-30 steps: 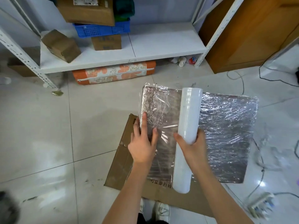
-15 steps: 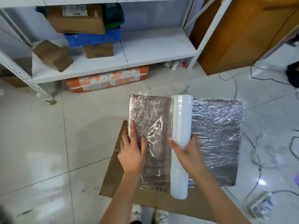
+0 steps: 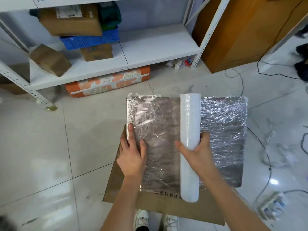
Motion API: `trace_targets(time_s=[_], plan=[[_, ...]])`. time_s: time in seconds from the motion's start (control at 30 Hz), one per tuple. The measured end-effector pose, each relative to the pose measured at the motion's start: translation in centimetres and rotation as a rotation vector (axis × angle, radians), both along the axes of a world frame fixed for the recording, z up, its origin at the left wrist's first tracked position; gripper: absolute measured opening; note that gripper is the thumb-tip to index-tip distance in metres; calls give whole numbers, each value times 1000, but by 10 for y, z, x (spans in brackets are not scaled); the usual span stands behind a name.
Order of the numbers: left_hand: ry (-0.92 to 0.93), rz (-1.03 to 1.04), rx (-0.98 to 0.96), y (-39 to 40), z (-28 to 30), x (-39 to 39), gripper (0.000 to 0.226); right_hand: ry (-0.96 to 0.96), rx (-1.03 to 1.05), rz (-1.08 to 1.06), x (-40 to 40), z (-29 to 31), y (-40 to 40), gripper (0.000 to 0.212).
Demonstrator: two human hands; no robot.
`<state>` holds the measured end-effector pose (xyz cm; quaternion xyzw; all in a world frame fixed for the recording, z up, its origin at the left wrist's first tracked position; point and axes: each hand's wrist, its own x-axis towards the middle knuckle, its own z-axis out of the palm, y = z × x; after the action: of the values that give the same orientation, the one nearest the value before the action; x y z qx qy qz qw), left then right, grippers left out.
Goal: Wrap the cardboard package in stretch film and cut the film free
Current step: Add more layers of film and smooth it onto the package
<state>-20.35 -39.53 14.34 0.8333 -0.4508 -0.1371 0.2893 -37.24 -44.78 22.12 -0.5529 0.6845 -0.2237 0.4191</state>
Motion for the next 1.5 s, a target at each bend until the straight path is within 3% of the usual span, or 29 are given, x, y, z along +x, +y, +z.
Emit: trace_targets(time_s=[0.17,0.27,0.33,0.6,0.8,1.0,1.27,1.5], plan=[[-107,14,-6,-2,-4,5,59,24,-8,-16,1,-4,-4,61],[-334,-167,-51,10,-1,-3,59,4,-21,-17,-2,-5,-9,54],[-388,-320,-35,21,-7,-18,57,2,-17,-11,-1,-7,-11,53],[-402,-338,38,16,-28,-25,57,-125,115,97,-6,-9,-17,62],[-297,-361,-176,22,-21,-24,57,-188,97,150,-13,-10,-17,68],[-394,-353,-140,35,-47,-24,56,-289,96,137,-23,-12,-17,60],[-456,-333,-95,39,-49,-28,58,-1,-129,-1,-33,-11,-11,68],[-512,-315,39,40,-45,-34,57,198,-143,-52,-27,-19,-14,79]])
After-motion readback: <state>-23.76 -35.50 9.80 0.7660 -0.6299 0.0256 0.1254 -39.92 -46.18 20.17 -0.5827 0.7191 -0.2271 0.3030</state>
